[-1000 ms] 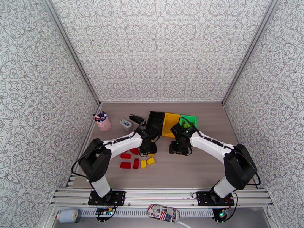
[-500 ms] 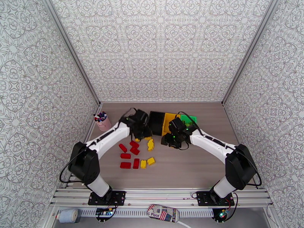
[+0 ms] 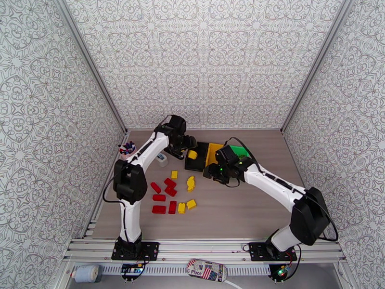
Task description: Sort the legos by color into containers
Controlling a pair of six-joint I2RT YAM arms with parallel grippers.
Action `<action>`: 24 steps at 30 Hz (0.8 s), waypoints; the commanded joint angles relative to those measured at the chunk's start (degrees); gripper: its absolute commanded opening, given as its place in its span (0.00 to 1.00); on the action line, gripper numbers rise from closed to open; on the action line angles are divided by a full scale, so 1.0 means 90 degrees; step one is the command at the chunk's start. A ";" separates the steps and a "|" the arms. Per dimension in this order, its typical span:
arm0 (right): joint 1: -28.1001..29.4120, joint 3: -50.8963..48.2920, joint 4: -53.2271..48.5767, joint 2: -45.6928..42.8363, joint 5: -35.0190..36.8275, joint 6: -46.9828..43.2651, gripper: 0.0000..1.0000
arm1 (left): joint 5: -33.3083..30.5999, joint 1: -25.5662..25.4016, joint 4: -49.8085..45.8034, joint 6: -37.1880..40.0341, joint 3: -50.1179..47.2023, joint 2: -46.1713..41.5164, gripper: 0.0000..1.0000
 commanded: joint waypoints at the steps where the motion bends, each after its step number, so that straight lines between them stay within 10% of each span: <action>1: -0.0016 -0.0226 -0.0205 -0.0194 0.0255 0.0115 0.61 | 0.0263 -0.0023 -0.0193 0.0103 0.0029 -0.0121 0.70; 24: 0.0179 -0.0678 -0.0497 0.0016 0.0136 -0.0026 0.68 | -0.0829 -0.0919 0.0440 -0.0118 -0.5061 -0.3504 0.79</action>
